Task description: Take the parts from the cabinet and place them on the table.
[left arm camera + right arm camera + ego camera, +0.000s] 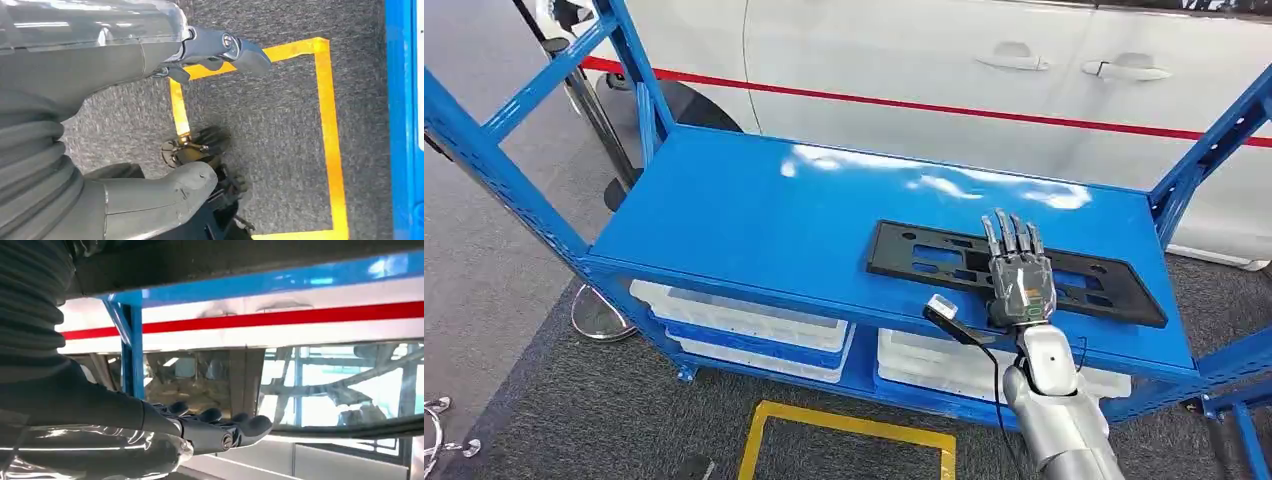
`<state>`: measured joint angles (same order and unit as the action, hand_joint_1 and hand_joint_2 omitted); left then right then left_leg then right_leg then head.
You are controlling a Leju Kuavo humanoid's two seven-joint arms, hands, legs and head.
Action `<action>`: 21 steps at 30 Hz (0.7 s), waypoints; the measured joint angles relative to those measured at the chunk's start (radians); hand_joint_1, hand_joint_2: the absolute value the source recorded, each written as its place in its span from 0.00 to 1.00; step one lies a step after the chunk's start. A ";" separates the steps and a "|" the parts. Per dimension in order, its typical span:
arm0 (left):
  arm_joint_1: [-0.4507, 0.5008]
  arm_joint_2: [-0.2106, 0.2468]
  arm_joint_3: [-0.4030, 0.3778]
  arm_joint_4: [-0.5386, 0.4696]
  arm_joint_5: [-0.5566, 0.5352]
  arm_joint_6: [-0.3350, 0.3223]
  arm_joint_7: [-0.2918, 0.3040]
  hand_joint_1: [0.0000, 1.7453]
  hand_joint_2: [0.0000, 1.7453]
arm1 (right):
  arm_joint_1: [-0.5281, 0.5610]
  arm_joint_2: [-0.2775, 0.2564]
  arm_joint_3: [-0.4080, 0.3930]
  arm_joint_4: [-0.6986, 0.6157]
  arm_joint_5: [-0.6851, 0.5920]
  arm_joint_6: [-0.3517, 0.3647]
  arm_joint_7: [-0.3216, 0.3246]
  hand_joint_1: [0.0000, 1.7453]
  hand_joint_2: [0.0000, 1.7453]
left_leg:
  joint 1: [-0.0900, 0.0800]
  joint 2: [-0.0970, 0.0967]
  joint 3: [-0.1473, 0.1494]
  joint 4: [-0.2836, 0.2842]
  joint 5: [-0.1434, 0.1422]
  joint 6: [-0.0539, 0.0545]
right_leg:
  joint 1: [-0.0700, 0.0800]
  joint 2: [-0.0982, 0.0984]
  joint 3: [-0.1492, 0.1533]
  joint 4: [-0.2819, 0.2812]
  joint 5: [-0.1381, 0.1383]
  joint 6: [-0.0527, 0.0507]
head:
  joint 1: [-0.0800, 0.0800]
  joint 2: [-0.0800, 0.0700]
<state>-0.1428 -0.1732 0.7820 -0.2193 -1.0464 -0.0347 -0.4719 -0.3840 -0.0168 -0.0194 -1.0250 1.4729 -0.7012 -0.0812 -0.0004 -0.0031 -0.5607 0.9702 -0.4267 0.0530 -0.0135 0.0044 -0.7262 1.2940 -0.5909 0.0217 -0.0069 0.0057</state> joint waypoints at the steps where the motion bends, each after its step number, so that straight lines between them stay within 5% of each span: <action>1: 0.001 0.000 0.000 0.000 0.000 0.001 0.000 0.00 1.00 | 0.005 0.000 0.000 0.000 0.000 0.000 0.000 0.00 1.00 | 0.000 0.000 0.000 0.003 -0.003 0.001 | 0.000 -0.001 -0.020 0.032 0.003 0.002 | 0.000 0.000; 3: 0.002 0.000 0.000 0.000 0.000 0.002 0.000 0.00 1.00 | 0.007 0.000 0.000 0.000 0.000 0.000 -0.001 0.00 1.00 | 0.001 -0.001 0.000 0.015 -0.011 -0.003 | -0.003 -0.002 0.019 -0.057 0.075 0.004 | 0.000 0.000; 5: 0.001 -0.001 0.000 0.000 0.000 0.003 0.000 0.00 1.00 | 0.006 0.000 -0.001 -0.005 0.000 0.000 -0.001 0.00 1.00 | 0.001 -0.003 -0.001 0.034 -0.027 -0.010 | -0.008 -0.004 0.111 -0.242 0.157 0.003 | 0.000 0.000; 6: 0.000 -0.001 0.000 0.000 0.000 0.003 -0.001 0.00 1.00 | 0.004 0.000 -0.002 -0.006 0.000 0.000 -0.001 0.00 1.00 | -0.004 -0.003 -0.007 0.043 -0.032 -0.016 | -0.004 -0.003 0.117 -0.251 0.135 -0.001 | 0.000 0.000; 11: -0.002 0.000 0.000 0.000 0.000 0.006 -0.003 0.00 1.00 | 0.007 0.002 -0.006 -0.022 0.000 0.000 -0.005 0.00 1.00 | -0.003 -0.003 -0.011 0.057 -0.048 -0.039 | -0.008 -0.001 0.118 -0.262 0.144 -0.028 | 0.000 0.000; 14: -0.003 0.000 0.000 0.000 0.000 0.006 -0.003 0.00 1.00 | 0.007 0.002 -0.007 -0.025 0.000 0.000 -0.007 0.00 1.00 | 0.005 -0.002 -0.097 0.247 -0.153 -0.055 | -0.008 -0.004 0.117 -0.262 0.143 -0.038 | -0.001 0.000; 16: 0.000 0.000 0.000 0.000 0.000 0.006 -0.003 0.00 1.00 | 0.008 0.002 -0.007 -0.025 0.000 0.000 -0.008 0.00 1.00 | 0.008 -0.002 -0.155 0.365 -0.185 -0.059 | -0.008 -0.005 0.117 -0.262 0.143 -0.038 | -0.001 0.000; 18: 0.001 0.000 0.000 0.000 0.000 0.006 -0.003 0.00 1.00 | 0.009 0.002 -0.008 -0.026 -0.002 0.000 -0.013 0.00 1.00 | 0.010 -0.002 -0.126 0.293 -0.124 -0.057 | -0.008 -0.003 0.118 -0.261 0.143 -0.038 | -0.001 0.000; 20: -0.002 0.000 0.000 0.000 0.003 0.006 -0.005 0.00 1.00 | 0.009 0.002 -0.009 -0.036 -0.006 0.000 -0.020 0.00 1.00 | 0.010 -0.002 -0.036 0.105 -0.032 -0.046 | -0.008 -0.002 0.122 -0.261 0.142 -0.035 | -0.001 0.000; 21: -0.004 0.000 0.000 0.000 0.003 0.006 -0.006 0.00 1.00 | 0.009 0.002 -0.010 -0.040 -0.008 0.000 -0.021 0.00 1.00 | 0.008 -0.003 -0.011 0.051 -0.037 -0.039 | -0.007 -0.002 0.122 -0.262 0.142 -0.032 | 0.000 0.000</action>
<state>-0.1464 -0.1732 0.7816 -0.2193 -1.0433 -0.0286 -0.4784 -0.3749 -0.0153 -0.0290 -1.0655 1.4645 -0.7012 -0.1026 0.0073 -0.0059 -0.5720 1.0215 -0.4636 0.0135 -0.0210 0.0023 -0.6044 1.0322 -0.4491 -0.0106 -0.0072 0.0057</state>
